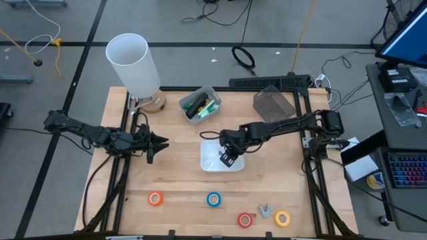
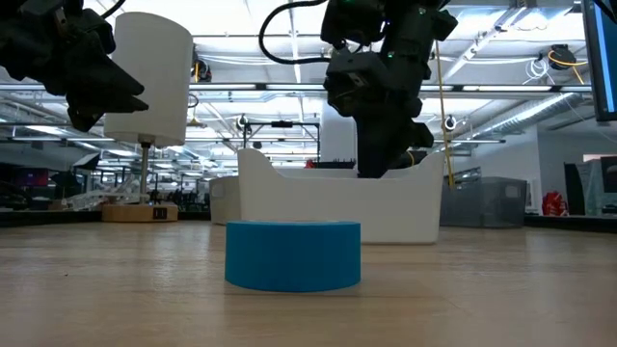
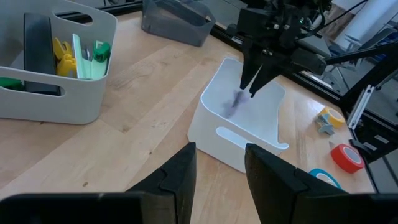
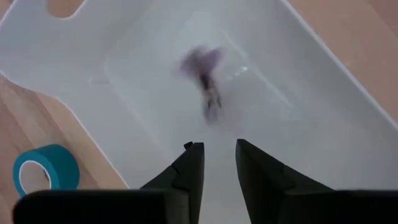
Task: Pick and place Stapler, Stapler remover, tape
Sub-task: Put the gray staple remover into the white bin
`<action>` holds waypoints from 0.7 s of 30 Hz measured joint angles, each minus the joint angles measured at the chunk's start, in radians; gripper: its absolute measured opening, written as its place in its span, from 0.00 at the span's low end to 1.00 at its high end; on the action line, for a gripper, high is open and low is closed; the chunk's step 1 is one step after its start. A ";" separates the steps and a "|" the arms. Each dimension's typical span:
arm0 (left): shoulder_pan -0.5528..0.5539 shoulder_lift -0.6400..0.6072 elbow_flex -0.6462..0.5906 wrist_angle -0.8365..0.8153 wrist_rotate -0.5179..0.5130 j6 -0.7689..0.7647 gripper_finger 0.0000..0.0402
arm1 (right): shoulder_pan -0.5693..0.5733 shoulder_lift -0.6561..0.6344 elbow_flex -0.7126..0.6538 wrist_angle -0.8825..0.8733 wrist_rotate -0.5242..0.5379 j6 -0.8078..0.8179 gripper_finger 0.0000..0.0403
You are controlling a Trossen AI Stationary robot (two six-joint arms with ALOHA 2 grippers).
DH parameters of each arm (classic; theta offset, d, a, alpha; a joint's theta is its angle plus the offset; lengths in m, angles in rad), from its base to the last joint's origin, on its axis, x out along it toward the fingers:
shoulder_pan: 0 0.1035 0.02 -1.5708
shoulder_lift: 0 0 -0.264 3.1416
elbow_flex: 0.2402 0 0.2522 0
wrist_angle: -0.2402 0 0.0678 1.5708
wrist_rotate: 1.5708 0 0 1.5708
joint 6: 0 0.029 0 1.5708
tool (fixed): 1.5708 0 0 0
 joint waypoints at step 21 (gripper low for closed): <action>0.000 0.000 0.000 -0.003 0.003 0.041 0.34 | 0.188 -0.246 0.000 -0.017 -0.159 0.436 0.22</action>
